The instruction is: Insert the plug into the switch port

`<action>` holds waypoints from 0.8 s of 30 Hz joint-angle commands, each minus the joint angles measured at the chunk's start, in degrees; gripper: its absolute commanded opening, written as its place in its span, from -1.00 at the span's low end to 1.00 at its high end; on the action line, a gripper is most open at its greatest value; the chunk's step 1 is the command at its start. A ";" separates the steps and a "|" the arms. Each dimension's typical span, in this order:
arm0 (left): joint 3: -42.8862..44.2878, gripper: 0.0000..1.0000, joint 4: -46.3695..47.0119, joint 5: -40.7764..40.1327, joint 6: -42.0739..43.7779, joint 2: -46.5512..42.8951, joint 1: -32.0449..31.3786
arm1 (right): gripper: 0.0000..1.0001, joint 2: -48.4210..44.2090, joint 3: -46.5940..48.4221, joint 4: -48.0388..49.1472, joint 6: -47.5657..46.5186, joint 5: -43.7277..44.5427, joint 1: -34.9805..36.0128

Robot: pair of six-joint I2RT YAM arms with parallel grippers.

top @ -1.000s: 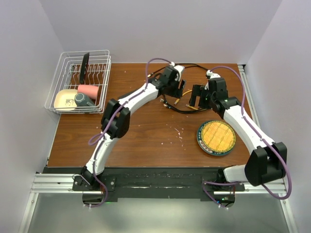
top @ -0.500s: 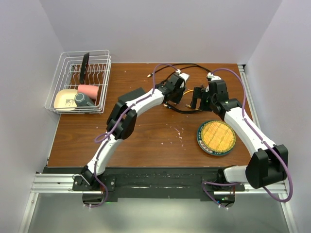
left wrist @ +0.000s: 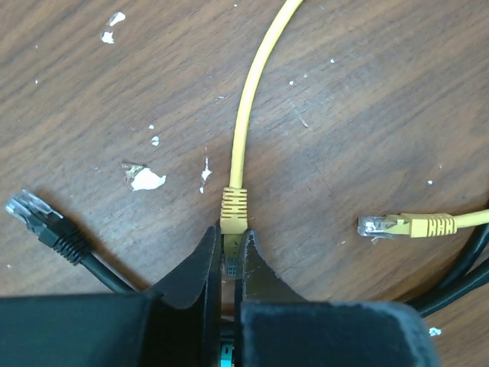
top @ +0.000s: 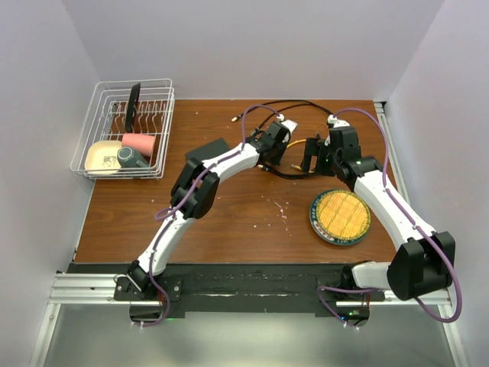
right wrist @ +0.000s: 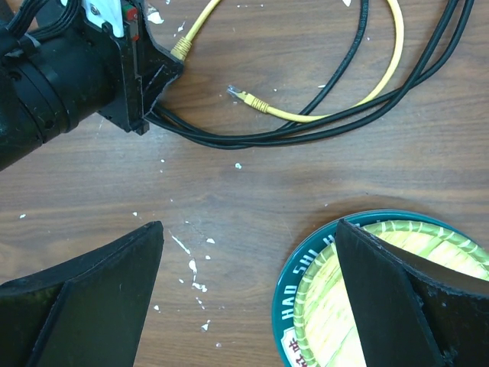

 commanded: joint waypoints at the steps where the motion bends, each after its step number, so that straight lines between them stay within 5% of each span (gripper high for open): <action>1: 3.85 -1.00 -6.48 -3.66 0.37 2.31 0.51 | 0.97 -1.81 0.16 -0.73 -0.63 0.52 -0.20; 11: -0.71 -1.00 -7.12 -7.19 6.25 -21.93 9.56 | 0.97 -3.65 6.22 -2.06 -3.80 -7.47 -0.20; 24: -9.84 -1.00 -17.04 6.77 17.16 -42.07 11.68 | 0.97 -7.18 21.67 5.06 -9.42 -25.22 0.07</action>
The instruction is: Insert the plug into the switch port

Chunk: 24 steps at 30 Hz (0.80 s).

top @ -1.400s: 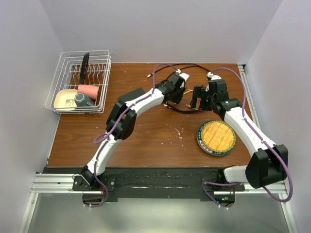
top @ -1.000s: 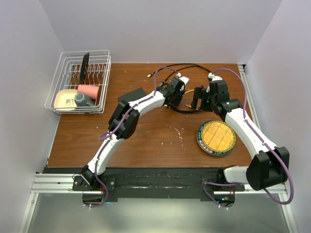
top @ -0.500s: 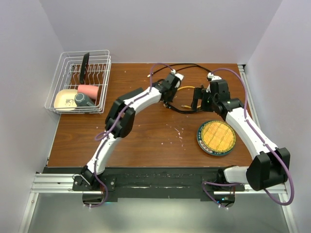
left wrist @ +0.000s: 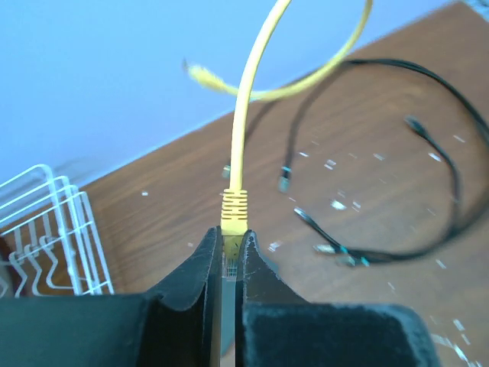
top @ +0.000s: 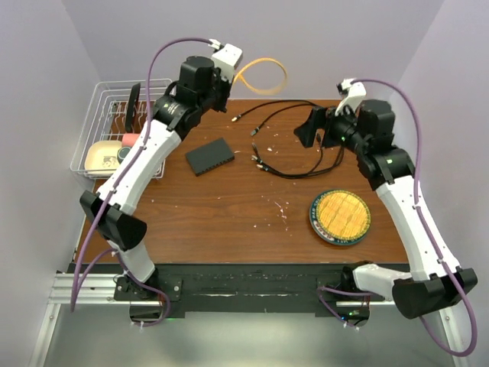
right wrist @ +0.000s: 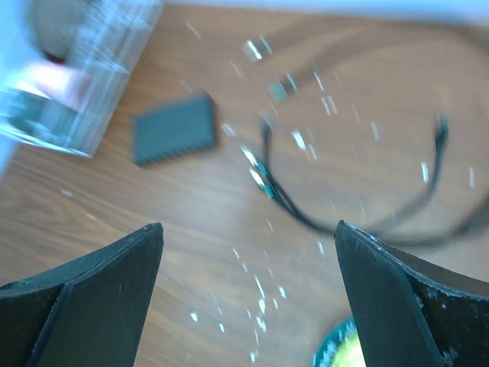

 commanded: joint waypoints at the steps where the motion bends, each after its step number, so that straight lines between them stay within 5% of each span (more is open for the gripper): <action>1: -4.82 -1.00 -6.71 8.25 3.63 -1.42 -0.85 | 0.97 0.02 7.96 4.76 -3.21 -10.50 0.44; 12: -12.73 -1.00 -13.13 25.97 2.57 -4.41 -1.02 | 0.93 7.84 11.32 5.91 -9.54 -19.74 11.07; 24: -19.94 -1.00 -8.48 43.40 0.47 -10.30 -1.11 | 0.87 12.06 4.81 9.07 -11.21 -26.51 11.87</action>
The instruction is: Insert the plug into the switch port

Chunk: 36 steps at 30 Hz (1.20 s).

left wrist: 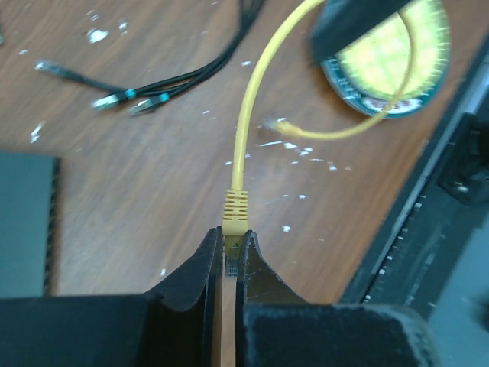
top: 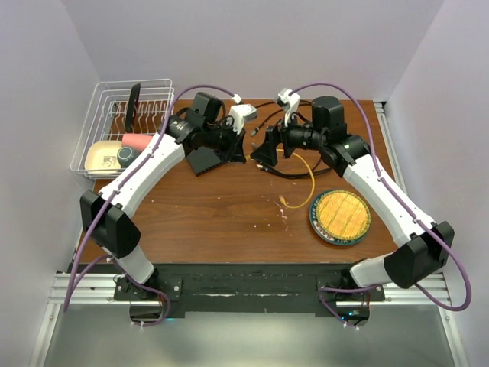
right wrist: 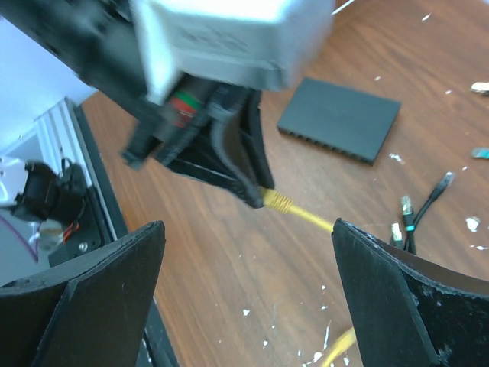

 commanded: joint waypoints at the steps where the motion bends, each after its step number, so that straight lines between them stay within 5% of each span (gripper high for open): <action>1: 0.08 -1.00 3.50 8.32 -1.15 -4.79 0.13 | 0.86 -0.31 -0.48 3.06 -1.40 -3.27 0.15; 5: 0.34 -1.00 3.68 10.78 -1.24 -5.59 0.13 | 0.66 0.13 -1.36 4.02 -0.87 -4.50 0.15; 22: 6.41 -1.00 -0.89 12.89 2.19 -5.76 0.49 | 0.50 -1.01 -6.81 0.60 -2.63 -7.49 1.03; 25: 6.50 -1.00 -0.19 14.83 1.66 -5.76 0.57 | 0.06 -0.05 -6.29 1.30 -1.75 -7.84 1.20; 27: 6.50 -1.00 -0.36 15.79 1.75 -5.41 0.49 | -0.44 0.48 -5.67 1.56 -0.61 -7.85 1.12; 31: 6.41 -1.00 -1.24 14.66 2.01 -5.15 0.57 | -0.88 1.62 -4.44 0.51 -0.17 -5.66 1.20; 34: 6.41 -0.14 -0.28 9.05 0.18 -5.76 0.57 | -1.00 1.10 -4.79 0.34 -0.17 -4.95 1.12; 36: 6.06 0.08 2.26 -3.45 -3.24 -7.42 0.66 | -1.00 0.22 -5.67 0.77 0.09 -4.95 1.12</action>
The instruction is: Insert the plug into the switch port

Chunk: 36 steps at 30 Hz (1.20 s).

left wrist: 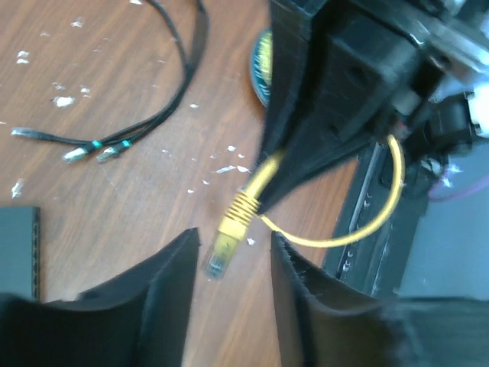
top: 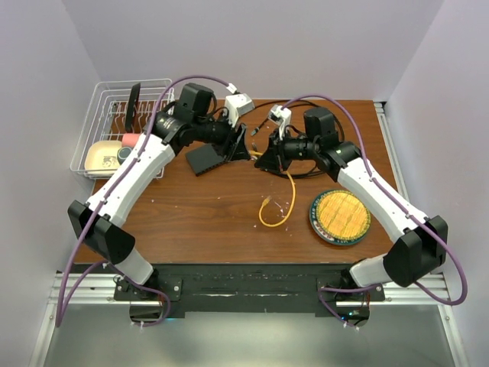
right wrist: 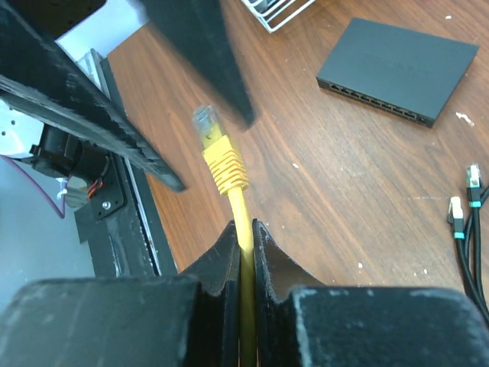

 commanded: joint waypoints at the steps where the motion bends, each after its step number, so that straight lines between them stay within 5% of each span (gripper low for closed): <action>1: 1.03 0.23 4.98 -18.34 -4.83 -4.02 0.05 | -1.00 -0.89 0.61 1.01 0.97 1.04 0.40; 5: -3.10 0.53 9.71 -29.71 -5.71 -8.32 0.22 | -1.00 -1.95 -0.54 1.37 1.14 1.75 0.31; 12: -11.01 0.93 17.46 -27.62 -6.43 -16.50 0.14 | -1.00 -1.95 -0.89 1.19 1.06 1.31 0.40; 20: -13.56 0.82 18.52 -12.95 -0.90 -16.42 0.14 | -1.00 -1.78 0.16 0.14 1.14 1.57 0.39; 28: -26.83 0.66 34.22 -15.66 4.91 -24.06 -0.74 | -1.00 -2.22 1.13 -1.36 0.70 2.10 0.31; 36: -28.95 0.52 38.20 -3.28 5.00 -23.10 -0.74 | -1.00 -2.92 1.13 -1.71 0.35 0.34 0.31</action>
